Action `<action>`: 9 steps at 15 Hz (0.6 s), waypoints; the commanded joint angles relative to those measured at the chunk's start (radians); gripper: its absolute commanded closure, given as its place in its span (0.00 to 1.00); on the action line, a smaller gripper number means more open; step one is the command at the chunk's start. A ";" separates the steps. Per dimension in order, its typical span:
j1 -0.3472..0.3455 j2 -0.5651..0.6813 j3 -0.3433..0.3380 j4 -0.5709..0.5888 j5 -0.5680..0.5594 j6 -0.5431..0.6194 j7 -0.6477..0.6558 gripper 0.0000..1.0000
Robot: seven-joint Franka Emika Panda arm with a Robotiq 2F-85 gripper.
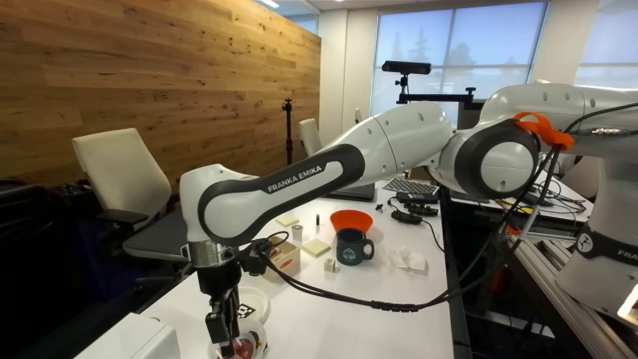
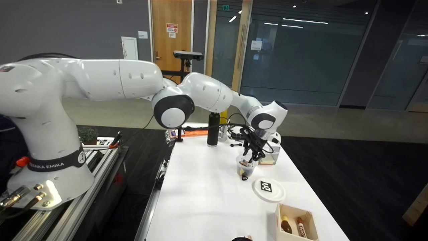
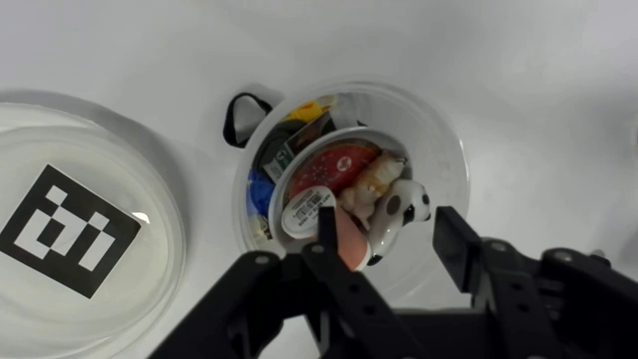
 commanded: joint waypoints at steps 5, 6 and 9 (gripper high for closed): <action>0.005 0.000 -0.008 0.012 0.027 -0.002 -0.019 0.43; 0.004 -0.001 -0.009 0.015 0.027 -0.002 -0.019 0.43; 0.000 -0.003 -0.017 0.022 0.021 -0.002 -0.019 0.40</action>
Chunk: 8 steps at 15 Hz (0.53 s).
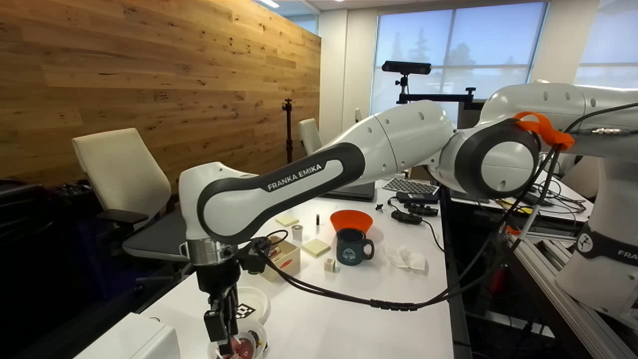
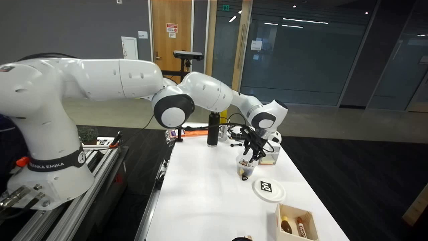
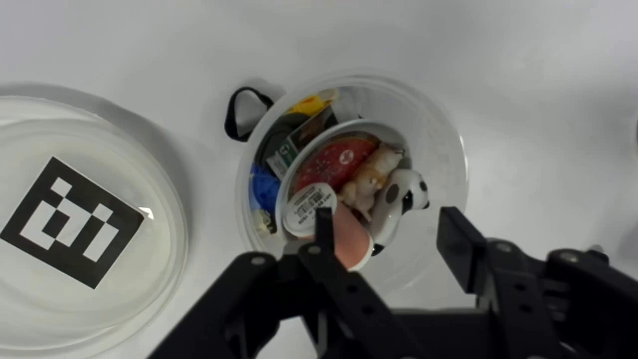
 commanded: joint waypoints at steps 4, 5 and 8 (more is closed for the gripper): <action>-0.006 -0.001 -0.027 0.020 0.013 0.000 -0.026 0.41; -0.008 -0.001 -0.029 0.015 0.013 0.002 -0.028 0.42; -0.012 -0.001 -0.032 -0.005 0.017 0.004 -0.041 0.46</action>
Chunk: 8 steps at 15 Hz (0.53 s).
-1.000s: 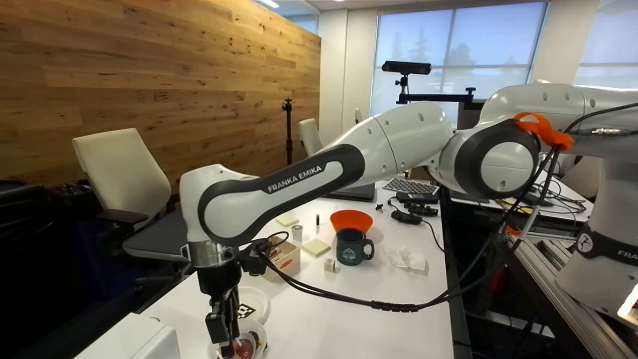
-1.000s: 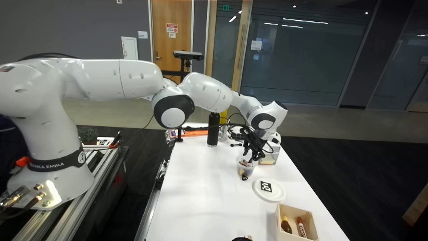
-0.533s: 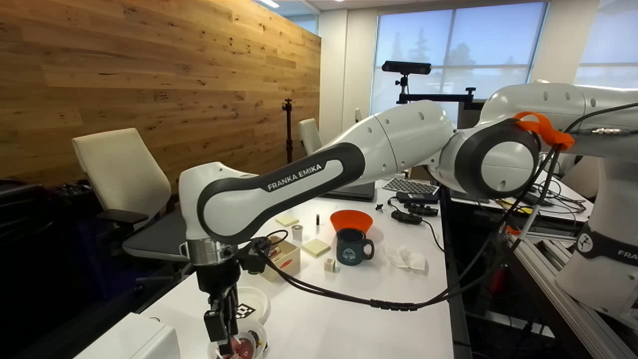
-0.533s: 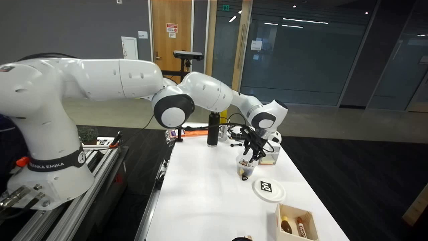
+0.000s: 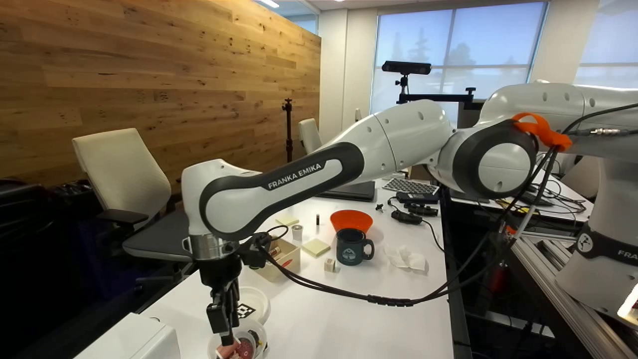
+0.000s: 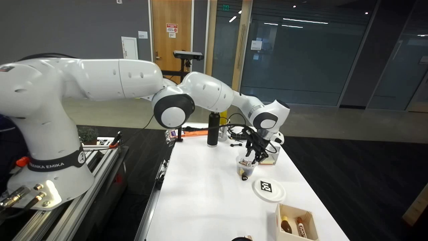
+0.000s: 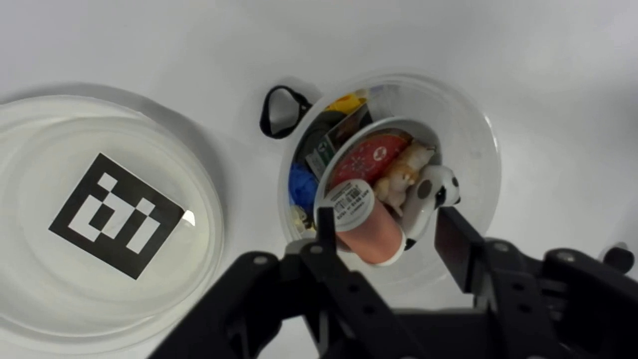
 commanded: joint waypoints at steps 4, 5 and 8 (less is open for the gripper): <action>-0.004 0.005 0.001 -0.028 0.021 0.003 -0.052 0.38; -0.002 0.006 0.002 -0.029 0.022 0.001 -0.056 0.37; 0.004 0.007 0.009 -0.044 0.024 0.006 -0.072 0.36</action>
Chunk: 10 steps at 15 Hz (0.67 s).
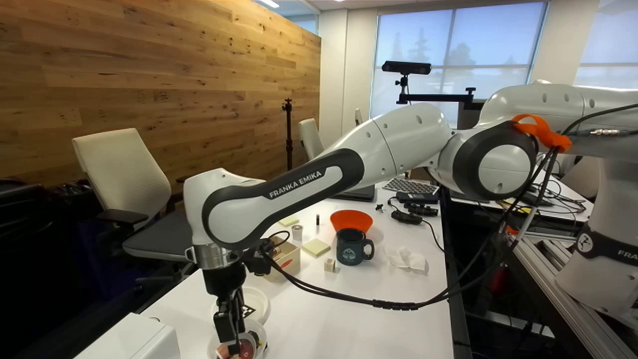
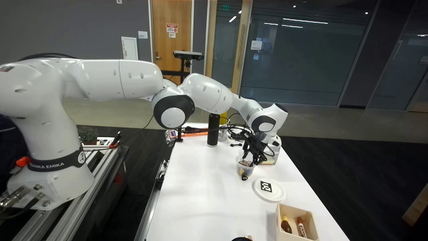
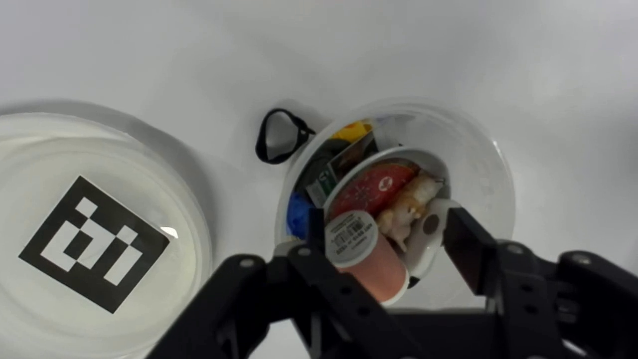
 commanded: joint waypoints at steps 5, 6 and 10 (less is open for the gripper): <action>0.038 0.000 0.029 -0.036 0.027 0.022 -0.078 0.42; 0.047 0.000 0.032 -0.039 0.026 0.021 -0.086 0.41; 0.067 0.000 0.030 -0.038 0.021 0.018 -0.087 0.44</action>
